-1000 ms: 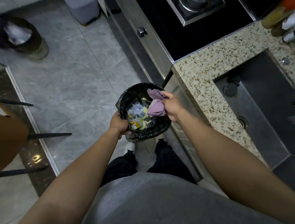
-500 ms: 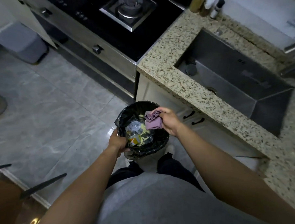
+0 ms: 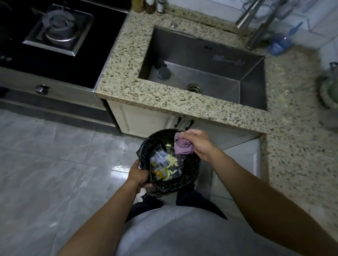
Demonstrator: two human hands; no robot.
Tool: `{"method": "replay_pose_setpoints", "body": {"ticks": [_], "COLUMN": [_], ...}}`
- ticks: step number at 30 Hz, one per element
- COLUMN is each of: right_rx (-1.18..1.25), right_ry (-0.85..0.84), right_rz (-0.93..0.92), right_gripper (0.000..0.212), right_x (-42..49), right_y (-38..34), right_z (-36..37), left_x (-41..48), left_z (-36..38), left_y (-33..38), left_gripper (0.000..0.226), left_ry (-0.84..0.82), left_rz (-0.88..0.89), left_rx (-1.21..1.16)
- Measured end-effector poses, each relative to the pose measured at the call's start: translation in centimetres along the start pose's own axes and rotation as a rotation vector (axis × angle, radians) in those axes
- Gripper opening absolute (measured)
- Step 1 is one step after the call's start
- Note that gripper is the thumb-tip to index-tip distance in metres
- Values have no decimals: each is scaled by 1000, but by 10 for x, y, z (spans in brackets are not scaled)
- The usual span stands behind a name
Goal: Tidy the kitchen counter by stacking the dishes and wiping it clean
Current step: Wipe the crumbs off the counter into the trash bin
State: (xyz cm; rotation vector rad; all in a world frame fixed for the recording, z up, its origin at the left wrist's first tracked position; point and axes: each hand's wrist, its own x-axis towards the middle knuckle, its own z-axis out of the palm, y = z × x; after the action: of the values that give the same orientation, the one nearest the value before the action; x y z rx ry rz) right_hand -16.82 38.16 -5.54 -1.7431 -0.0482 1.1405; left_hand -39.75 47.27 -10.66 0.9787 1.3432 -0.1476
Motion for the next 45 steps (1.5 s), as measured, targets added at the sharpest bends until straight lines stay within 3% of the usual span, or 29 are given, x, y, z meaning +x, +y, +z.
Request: {"method": "replay_pose_setpoints", "body": {"ticks": [5,14,17,20,21,24,27,33,40,45], "right_rx": [-112,-6,-17,-101,-120,-125,-56,-73,-293,-348], "right_ry": [63,309,378,363,382,490,469,240,550,599], "right_rz": [-88,-152,-146,-158,-149,-194,-268,-380,-160,-134], "right_gripper": [9,58,48,12,9,28,28,22,23,23], "right_x": [-5,-27,-30,-32,-36,-33,-29,-11,71,87], "right_y": [-2,-35,-48,-62,-69,-80,-97,-132,-116,-121], "right_z": [-49,-171,-224,-268,-280,-323,-361,-414,-483,-487], "left_x": [0,-11,-12,-9,-8,-6,-1,3,4,14], "left_z": [37,107,135,158,166,185,203,235,255,257], "left_y": [14,48,60,69,71,78,84,96,110,122], "left_gripper": [70,68,72,79,81,81,75,67,59,72], "left_ry": [-93,-245,-300,-341,-350,-344,-336,-288,-292,-316], "left_rz": [15,50,31,12,4,-2,4,-1,5,-37], "left_rx": [105,265,316,337,344,363,371,394,516,637]}}
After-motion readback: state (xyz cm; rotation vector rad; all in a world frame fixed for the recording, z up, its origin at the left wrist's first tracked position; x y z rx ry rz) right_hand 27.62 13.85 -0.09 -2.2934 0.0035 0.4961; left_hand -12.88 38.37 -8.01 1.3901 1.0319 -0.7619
